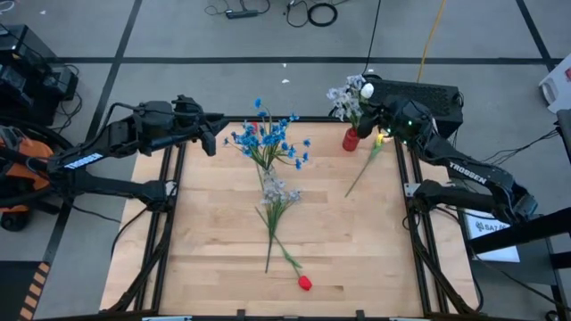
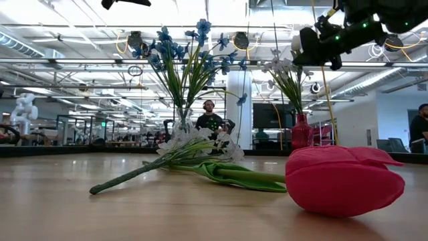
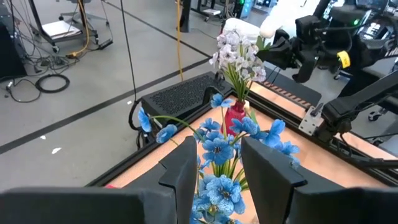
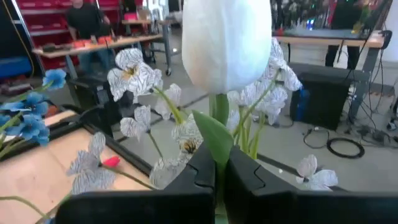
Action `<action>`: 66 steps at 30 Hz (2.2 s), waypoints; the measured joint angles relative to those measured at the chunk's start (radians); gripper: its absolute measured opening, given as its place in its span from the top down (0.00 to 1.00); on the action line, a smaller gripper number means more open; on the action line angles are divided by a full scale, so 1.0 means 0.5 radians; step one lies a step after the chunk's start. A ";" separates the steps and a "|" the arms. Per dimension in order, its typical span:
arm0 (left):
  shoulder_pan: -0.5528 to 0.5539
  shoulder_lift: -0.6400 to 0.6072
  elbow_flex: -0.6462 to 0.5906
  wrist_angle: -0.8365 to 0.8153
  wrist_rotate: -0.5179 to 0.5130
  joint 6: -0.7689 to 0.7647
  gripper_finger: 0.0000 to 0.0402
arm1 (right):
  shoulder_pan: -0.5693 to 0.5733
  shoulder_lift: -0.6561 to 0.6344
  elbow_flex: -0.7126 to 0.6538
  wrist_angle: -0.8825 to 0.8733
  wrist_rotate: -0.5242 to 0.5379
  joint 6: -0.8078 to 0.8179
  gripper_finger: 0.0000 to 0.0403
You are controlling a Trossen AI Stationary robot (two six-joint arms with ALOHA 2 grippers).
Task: Sort flowers into vase by color
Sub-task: Put the white flower into the red vase, then put the top red flower into the red vase
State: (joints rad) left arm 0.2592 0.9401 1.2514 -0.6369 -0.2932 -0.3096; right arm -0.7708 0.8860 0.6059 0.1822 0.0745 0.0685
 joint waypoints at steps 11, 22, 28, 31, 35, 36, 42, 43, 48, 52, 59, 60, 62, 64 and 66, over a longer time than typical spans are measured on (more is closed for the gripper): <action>0.000 0.000 0.000 0.015 -0.002 -0.001 0.67 | 0.001 0.097 -0.174 0.192 0.011 0.052 0.97; 0.000 0.000 0.000 0.013 0.002 -0.005 0.67 | 0.000 -0.075 -0.131 0.079 0.012 0.097 0.69; 0.000 0.000 0.000 -0.003 0.006 0.002 0.67 | 0.000 -0.190 0.079 -0.412 0.117 0.082 0.55; 0.000 0.000 0.000 -0.003 0.006 0.002 0.67 | 0.000 -0.225 0.209 -0.690 0.243 0.084 0.52; 0.000 0.000 0.000 -0.003 0.007 0.002 0.67 | 0.000 -0.263 0.402 -1.067 0.332 0.159 0.52; 0.000 0.000 0.000 -0.003 0.007 0.002 0.67 | 0.000 -0.270 0.454 -1.156 0.332 0.176 0.53; 0.000 0.000 0.000 -0.003 -0.016 0.003 0.67 | 0.000 -0.281 0.762 -1.645 0.331 0.444 0.60; 0.000 0.000 0.000 -0.003 -0.034 0.003 0.67 | 0.000 -0.281 0.806 -1.724 0.330 0.493 0.62; 0.001 0.000 0.000 -0.004 -0.147 0.004 0.67 | 0.000 -0.281 0.949 -2.116 0.321 0.748 0.76; 0.010 0.000 0.000 -0.004 -0.259 0.002 0.67 | 0.001 -0.292 0.967 -2.361 0.204 0.954 0.89; 0.099 0.039 0.000 -0.004 -0.322 0.000 0.67 | 0.082 -0.299 0.967 -2.790 0.112 1.200 0.99; 0.116 0.048 0.000 -0.005 -0.322 -0.005 0.67 | 0.109 -0.299 0.967 -2.835 0.116 1.232 0.99; 0.160 0.071 0.000 -0.005 -0.331 -0.047 0.67 | 0.163 -0.305 0.967 -2.897 0.118 1.282 1.00; 0.210 0.095 0.000 -0.015 -0.338 -0.052 0.67 | 0.217 -0.306 0.967 -2.916 0.143 1.329 1.00; 0.259 0.114 -0.001 -0.025 -0.339 -0.053 0.67 | 0.264 -0.306 0.967 -2.916 0.190 1.367 1.00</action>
State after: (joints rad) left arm 0.3888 0.9970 1.2510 -0.6496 -0.4628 -0.3359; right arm -0.6385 0.7330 1.0893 -1.2758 0.1697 0.7518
